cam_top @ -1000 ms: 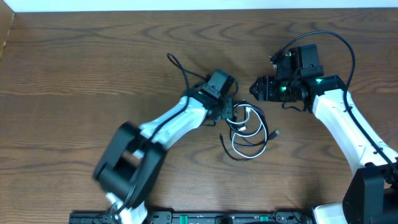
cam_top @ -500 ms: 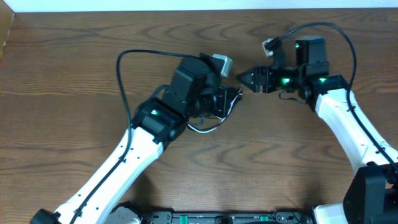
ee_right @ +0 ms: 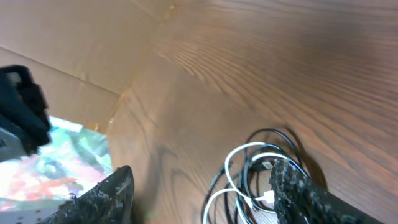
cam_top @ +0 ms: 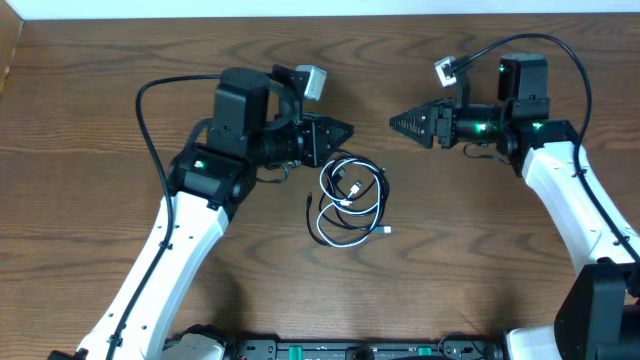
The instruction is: Untangle cables
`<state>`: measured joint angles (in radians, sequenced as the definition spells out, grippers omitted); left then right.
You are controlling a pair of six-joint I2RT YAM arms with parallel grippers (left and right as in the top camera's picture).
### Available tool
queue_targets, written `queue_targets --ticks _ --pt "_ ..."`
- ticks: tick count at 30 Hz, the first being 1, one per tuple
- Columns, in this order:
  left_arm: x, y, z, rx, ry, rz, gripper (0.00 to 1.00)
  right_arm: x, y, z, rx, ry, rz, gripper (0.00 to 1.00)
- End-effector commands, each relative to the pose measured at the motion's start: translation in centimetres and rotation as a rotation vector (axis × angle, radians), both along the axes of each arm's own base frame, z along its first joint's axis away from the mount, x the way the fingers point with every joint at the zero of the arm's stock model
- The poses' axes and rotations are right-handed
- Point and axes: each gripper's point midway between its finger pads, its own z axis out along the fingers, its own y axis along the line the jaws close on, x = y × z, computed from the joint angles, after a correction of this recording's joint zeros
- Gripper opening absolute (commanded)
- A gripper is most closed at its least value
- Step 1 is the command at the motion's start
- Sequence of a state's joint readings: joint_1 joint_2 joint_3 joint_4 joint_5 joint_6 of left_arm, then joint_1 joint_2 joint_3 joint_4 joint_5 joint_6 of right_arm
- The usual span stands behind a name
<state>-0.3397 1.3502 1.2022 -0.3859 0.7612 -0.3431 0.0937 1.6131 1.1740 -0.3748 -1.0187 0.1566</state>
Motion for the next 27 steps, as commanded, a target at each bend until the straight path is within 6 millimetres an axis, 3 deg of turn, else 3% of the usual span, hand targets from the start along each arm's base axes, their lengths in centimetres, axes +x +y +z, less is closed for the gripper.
queue_targets --ticks 1,6,10,16,21,27 --pt "-0.6 0.0 0.8 -0.027 0.012 -0.025 0.07 0.9 -0.9 -2.9 -0.166 0.01 -0.089 0.67" --pt "0.0 0.8 -2.8 0.087 0.106 0.056 0.08 0.8 -2.6 -7.0 -0.364 0.167 -0.258 0.61" --pt "0.5 1.7 -6.5 0.2 0.192 0.119 0.13 -0.3 -1.1 -9.5 -0.439 0.219 -0.226 0.56" --pt "0.7 2.1 -10.1 0.268 0.294 0.131 0.14 -1.8 -0.1 -13.6 -0.533 0.333 -0.214 0.39" --pt "0.8 2.0 -11.7 0.287 0.337 0.127 0.17 -3.3 0.4 -15.9 -0.576 0.418 -0.181 0.27" --pt "0.9 2.1 -12.0 0.298 0.338 0.133 0.17 -5.6 0.2 -17.5 -0.641 0.553 -0.217 0.24"
